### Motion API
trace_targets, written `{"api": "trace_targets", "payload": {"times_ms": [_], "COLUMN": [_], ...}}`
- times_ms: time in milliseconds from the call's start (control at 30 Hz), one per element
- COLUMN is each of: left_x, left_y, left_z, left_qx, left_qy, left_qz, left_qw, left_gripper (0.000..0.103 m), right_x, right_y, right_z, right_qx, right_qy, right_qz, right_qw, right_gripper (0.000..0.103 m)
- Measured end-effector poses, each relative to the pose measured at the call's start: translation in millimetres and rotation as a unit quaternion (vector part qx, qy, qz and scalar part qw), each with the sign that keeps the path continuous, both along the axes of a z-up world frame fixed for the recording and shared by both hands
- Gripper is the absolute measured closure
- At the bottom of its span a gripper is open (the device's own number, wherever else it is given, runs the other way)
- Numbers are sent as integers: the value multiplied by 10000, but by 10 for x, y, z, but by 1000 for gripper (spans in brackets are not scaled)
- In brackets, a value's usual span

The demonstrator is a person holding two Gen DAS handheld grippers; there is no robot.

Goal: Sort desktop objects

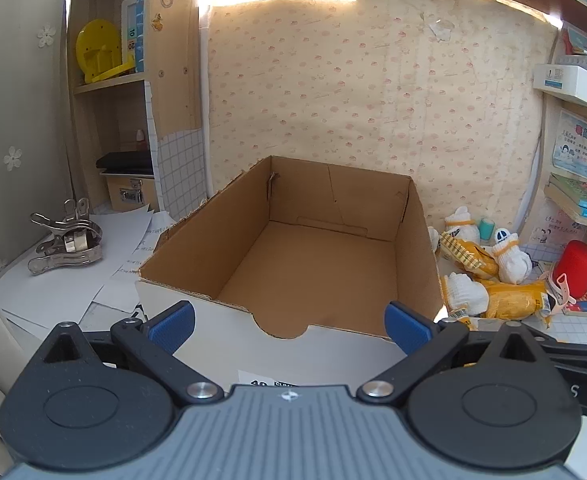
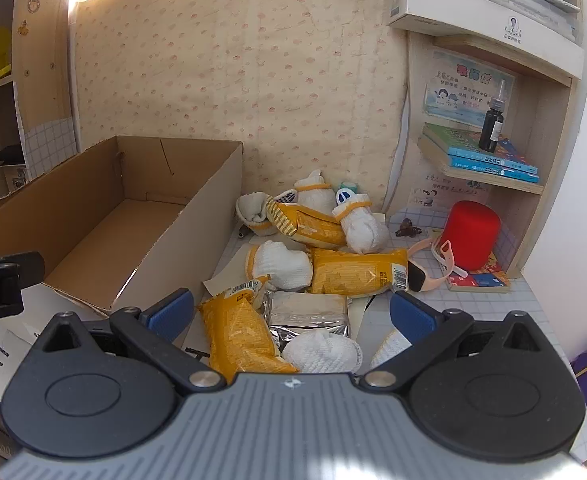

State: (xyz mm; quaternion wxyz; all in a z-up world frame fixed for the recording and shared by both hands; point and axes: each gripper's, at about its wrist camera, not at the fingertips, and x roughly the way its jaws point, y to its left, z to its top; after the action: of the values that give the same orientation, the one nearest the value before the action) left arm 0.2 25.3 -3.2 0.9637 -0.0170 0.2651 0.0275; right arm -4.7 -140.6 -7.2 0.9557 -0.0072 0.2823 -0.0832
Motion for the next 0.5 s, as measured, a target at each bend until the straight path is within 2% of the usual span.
{"api": "trace_targets", "payload": {"times_ms": [500], "left_x": [8], "left_y": [61], "left_z": [-10], "left_qx": [-17], "left_qy": [14], "left_qz": [60], "left_qw": [10000], "left_gripper": [0], "right_x": [22], "right_y": [56], "right_z": [3], "right_qx": [-31], "right_qy": [18], "right_qz": [64], "right_qw": [10000], "right_gripper": [2]}}
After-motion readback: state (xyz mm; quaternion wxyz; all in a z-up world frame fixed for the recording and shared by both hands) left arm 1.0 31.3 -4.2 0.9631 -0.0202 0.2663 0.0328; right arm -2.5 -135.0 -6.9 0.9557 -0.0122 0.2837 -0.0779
